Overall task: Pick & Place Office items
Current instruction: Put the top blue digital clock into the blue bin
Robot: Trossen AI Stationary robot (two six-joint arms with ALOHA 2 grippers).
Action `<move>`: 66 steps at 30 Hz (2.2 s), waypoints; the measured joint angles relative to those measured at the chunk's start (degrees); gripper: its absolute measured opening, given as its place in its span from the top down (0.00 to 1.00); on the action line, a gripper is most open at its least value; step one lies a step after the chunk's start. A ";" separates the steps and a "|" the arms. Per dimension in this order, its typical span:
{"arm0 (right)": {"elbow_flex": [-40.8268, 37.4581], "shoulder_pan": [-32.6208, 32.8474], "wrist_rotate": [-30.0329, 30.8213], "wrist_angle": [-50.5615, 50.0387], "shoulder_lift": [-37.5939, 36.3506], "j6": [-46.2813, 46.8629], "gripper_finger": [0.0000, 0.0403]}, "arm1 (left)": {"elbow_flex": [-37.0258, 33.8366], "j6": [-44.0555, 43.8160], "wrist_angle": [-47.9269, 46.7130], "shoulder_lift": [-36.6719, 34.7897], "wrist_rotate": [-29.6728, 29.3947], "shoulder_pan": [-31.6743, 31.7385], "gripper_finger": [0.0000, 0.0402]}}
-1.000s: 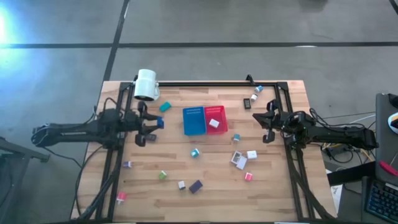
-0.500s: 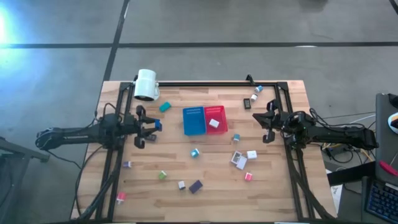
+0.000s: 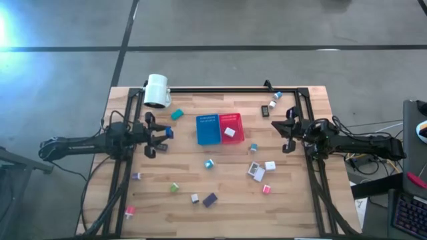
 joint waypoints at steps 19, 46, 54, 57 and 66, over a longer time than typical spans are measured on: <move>0.00 -0.02 0.52 1.10 -0.02 -0.42 0.98 | 40.71 7.31 -22.44 31.28 -9.62 1.11 0.63; 0.00 -0.02 1.38 1.01 -0.02 -0.48 0.98 | 52.37 5.79 -22.05 83.39 -0.19 6.00 0.63; 0.00 -0.02 1.40 0.85 -0.02 -1.12 0.98 | 52.77 4.80 -22.21 88.58 -0.20 7.21 0.63; 0.00 -0.02 1.40 0.85 -0.02 -1.33 0.98 | 52.77 4.71 -22.19 89.76 -0.18 7.30 0.63; 0.00 0.00 1.42 0.92 -0.02 -0.02 0.98 | 52.83 4.06 -21.82 91.05 -0.18 7.30 0.63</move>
